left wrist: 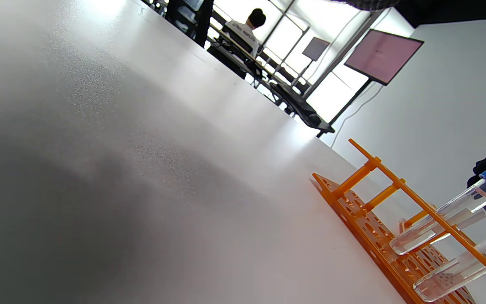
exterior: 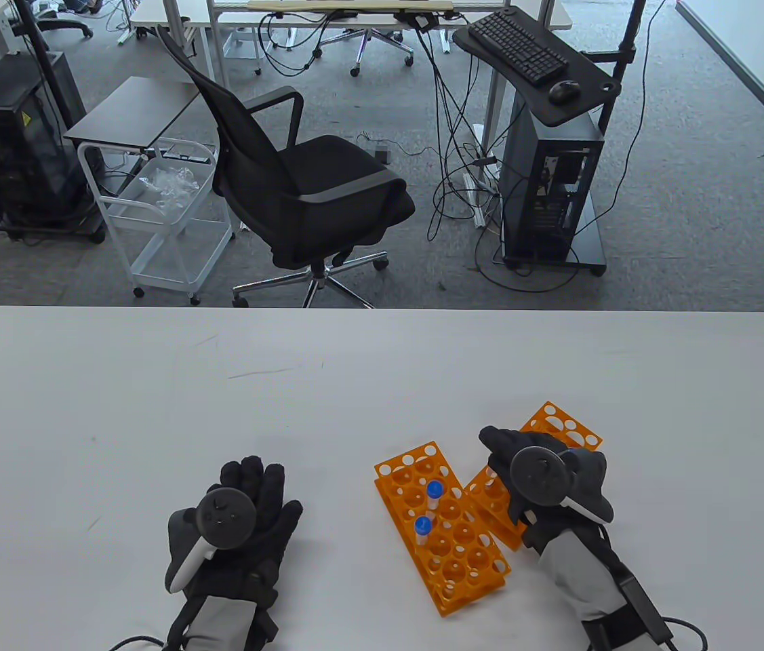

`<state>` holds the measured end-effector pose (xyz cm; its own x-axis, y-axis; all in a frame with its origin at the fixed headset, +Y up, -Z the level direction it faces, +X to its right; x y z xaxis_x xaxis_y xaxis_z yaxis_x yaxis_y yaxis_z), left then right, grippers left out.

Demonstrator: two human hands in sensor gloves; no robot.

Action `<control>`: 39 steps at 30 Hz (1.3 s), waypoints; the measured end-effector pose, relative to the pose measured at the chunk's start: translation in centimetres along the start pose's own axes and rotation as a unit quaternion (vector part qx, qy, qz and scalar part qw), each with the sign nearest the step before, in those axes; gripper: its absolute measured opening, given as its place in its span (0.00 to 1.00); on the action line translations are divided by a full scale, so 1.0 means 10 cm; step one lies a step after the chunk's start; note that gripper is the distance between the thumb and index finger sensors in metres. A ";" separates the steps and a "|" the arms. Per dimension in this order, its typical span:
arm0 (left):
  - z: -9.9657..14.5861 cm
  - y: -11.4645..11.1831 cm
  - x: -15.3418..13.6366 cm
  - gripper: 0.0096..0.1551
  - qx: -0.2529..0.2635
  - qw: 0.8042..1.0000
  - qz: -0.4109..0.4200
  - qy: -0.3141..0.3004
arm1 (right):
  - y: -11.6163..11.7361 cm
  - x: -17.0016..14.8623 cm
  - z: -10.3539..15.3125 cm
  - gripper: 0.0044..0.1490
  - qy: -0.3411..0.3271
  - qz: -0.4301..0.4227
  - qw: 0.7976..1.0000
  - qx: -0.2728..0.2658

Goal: Transfer 4 test tubes between racks (Right hand only)

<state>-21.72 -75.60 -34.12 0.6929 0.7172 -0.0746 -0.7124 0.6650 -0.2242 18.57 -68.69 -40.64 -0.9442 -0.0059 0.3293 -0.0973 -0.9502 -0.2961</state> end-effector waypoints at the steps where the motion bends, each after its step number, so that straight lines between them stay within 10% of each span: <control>1: 0.00 0.00 0.00 0.40 0.000 1.000 0.000 0.000 | 0.00 0.00 0.00 0.29 0.000 0.000 1.000 0.000; 39: -0.01 -0.01 0.00 0.40 -0.002 1.000 0.000 -0.003 | 0.08 0.00 0.01 0.29 0.001 -0.016 0.999 0.042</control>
<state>-21.64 -75.64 -34.16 0.6929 0.7177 -0.0691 -0.7113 0.6646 -0.2288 18.50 -69.43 -40.76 -0.9419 0.0250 0.3348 -0.1004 -0.9726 -0.2098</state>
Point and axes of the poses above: the tracker on the back of each hand, its own x axis roughly to the thumb side, its own z axis roughly from the fingertips to the wrist, y = z × x, the point moved 1 cm from there along -z, roughly from the wrist to the fingertips, and after that the axes turned 12 degrees about z, right-handed, at the moved point
